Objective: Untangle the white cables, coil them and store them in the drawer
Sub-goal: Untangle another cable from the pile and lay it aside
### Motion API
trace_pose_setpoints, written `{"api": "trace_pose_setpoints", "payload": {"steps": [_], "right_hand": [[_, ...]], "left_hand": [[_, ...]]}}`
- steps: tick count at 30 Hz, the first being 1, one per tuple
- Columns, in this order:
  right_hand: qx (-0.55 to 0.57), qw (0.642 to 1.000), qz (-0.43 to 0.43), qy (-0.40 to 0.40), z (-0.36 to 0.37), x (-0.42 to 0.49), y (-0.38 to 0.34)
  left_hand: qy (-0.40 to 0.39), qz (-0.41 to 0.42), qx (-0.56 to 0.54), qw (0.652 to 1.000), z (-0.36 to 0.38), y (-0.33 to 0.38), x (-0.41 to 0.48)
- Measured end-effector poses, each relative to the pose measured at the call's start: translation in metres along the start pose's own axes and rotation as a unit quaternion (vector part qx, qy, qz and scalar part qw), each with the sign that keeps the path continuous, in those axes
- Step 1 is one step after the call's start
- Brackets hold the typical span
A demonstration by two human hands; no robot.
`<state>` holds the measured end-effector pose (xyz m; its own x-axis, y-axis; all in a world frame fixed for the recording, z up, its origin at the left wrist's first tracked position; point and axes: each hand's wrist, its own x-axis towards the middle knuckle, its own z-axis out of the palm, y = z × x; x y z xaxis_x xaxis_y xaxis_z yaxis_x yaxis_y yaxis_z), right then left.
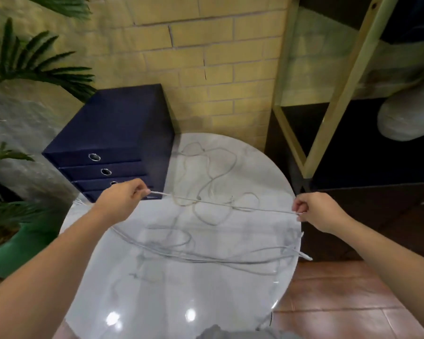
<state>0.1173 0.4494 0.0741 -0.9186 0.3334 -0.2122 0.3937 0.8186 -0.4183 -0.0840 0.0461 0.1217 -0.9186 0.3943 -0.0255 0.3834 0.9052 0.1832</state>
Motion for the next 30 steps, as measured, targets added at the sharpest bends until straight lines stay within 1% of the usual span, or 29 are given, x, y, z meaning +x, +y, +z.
{"api": "trace_pose_setpoints", "payload": {"steps": [2,5,10,19,22,25,27,30], "right_hand": [[-0.013,1.000,0.013,-0.017,0.014,-0.002,0.015],[-0.038,0.998,0.019,-0.051,0.037,-0.001,0.032],[-0.071,0.993,0.017,-0.091,0.065,-0.009,0.044],[-0.051,0.996,0.017,-0.076,0.088,-0.022,0.060],[-0.097,0.989,0.037,-0.101,0.083,-0.025,0.053],[-0.162,0.982,0.032,-0.088,0.077,-0.026,0.037],[-0.153,0.985,0.008,-0.078,0.076,-0.025,0.018],[-0.068,0.993,-0.042,-0.089,0.088,-0.017,-0.025]], "left_hand": [[-0.011,0.000,-0.008,1.000,0.016,-0.011,-0.005],[-0.028,0.033,-0.020,0.999,0.042,-0.016,-0.010],[-0.048,0.081,0.034,0.995,0.080,-0.012,-0.024],[-0.063,0.092,0.038,0.993,0.112,-0.009,-0.032],[-0.052,0.097,0.028,0.993,0.117,-0.009,-0.032],[-0.040,0.109,0.014,0.993,0.120,-0.012,-0.031],[-0.034,0.121,0.007,0.992,0.121,-0.015,-0.030],[-0.033,0.140,-0.004,0.990,0.123,-0.017,-0.030]]}}
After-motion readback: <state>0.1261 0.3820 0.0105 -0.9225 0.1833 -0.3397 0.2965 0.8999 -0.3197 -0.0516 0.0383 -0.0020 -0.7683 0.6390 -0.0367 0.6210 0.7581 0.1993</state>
